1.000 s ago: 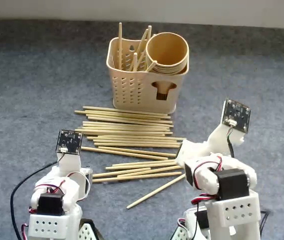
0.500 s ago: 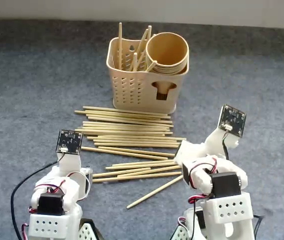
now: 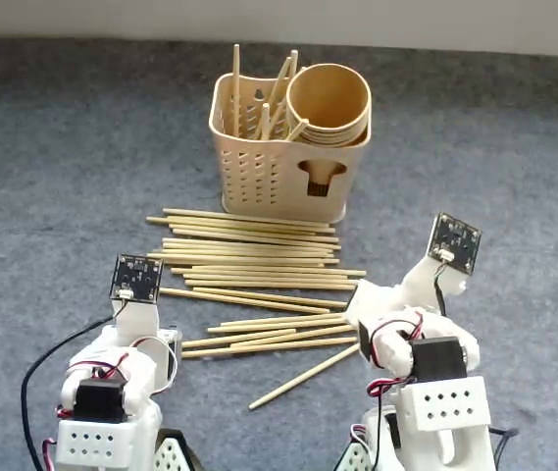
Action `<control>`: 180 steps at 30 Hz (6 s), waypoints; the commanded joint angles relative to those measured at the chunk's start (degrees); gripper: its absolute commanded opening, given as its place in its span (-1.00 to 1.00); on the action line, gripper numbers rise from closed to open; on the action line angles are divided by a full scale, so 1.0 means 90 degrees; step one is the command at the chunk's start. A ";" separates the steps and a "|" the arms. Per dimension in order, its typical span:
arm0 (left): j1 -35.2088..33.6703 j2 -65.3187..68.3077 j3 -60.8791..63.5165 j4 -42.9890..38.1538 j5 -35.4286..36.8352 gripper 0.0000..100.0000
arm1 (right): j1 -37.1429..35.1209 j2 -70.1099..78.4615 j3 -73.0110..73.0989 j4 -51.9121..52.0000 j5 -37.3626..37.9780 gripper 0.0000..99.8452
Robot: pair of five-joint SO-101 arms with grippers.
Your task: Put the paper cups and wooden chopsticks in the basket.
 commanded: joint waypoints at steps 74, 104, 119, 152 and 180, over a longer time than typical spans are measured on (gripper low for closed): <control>-0.0024 -0.0024 0.0132 0.0029 -0.0039 -0.73 | 0.0288 0.3609 -0.1861 0.0571 -0.0147 -0.99; -0.0024 -0.0024 0.0132 0.0029 -0.0039 -0.73 | -0.1656 0.2330 -0.5407 -0.3863 0.1035 -0.99; -0.0024 -0.0024 0.0132 0.0029 -0.0039 -0.73 | -0.1626 0.5094 -0.7272 -0.5973 0.2295 -0.99; -0.0024 -0.0024 0.0132 0.0029 -0.0039 -0.73 | -0.1861 0.4791 -0.6647 -0.4410 0.3184 -0.71; -0.0024 -0.0024 0.0132 0.0029 -0.0039 -0.73 | -0.0816 0.2505 -0.6081 0.2388 0.1670 -0.71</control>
